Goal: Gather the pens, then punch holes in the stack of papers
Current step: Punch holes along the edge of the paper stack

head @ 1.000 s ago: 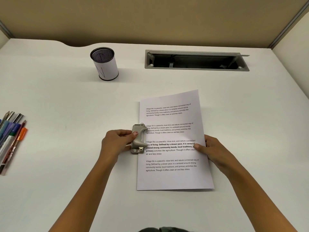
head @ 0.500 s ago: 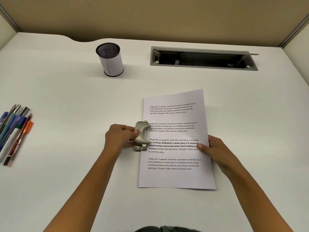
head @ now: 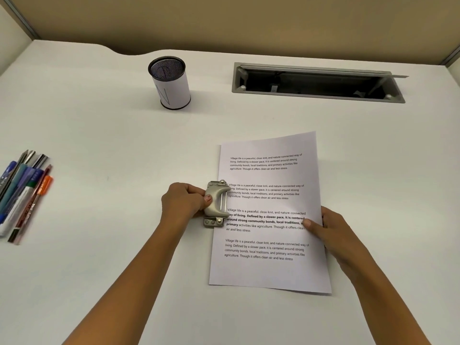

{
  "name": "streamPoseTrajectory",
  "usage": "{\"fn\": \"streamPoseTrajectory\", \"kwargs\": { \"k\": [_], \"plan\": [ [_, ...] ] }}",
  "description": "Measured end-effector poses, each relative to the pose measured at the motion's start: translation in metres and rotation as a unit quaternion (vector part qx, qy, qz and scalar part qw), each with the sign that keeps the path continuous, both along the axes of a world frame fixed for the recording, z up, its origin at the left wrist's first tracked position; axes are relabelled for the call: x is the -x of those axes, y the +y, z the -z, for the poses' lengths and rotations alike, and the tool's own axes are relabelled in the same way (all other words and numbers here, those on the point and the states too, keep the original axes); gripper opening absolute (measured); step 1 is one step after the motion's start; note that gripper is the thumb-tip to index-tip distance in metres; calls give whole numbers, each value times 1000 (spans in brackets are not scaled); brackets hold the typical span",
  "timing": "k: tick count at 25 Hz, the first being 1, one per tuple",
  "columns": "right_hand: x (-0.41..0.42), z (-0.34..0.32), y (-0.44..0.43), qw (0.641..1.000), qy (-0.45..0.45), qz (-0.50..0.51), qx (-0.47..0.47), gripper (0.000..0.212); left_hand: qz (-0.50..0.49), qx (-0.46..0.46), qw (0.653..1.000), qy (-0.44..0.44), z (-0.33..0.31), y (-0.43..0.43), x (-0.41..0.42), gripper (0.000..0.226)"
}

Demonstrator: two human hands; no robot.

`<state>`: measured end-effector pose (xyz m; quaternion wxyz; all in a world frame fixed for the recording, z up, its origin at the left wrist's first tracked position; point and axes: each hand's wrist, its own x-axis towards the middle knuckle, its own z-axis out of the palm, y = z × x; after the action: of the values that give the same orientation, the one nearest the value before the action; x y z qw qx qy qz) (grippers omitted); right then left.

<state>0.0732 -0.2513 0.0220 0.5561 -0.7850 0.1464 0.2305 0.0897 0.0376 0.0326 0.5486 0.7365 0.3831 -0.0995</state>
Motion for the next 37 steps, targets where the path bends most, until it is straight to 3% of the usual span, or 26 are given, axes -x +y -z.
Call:
{"fn": "streamPoseTrajectory", "kwargs": {
  "k": [9,14,18,25,33,37],
  "plan": [
    [-2,4,0,1000,7,8,10,29,49,-107,992,33,6,0,-4,13],
    [-2,1,1,1000,10,7,0,28,69,-118,990,40,0,-2,-3,22],
    [-2,0,0,1000,10,1,-1,28,74,-98,991,61,-8,-1,-6,14],
    [-2,-1,0,1000,7,-4,1,28,106,-145,981,79,-9,-3,-7,25],
    [-2,2,-1,1000,2,-4,7,28,103,-148,982,56,-6,-1,-6,19],
    [-1,4,-1,1000,-2,1,3,29,95,-204,974,17,-10,-11,1,16]
  ]
}}
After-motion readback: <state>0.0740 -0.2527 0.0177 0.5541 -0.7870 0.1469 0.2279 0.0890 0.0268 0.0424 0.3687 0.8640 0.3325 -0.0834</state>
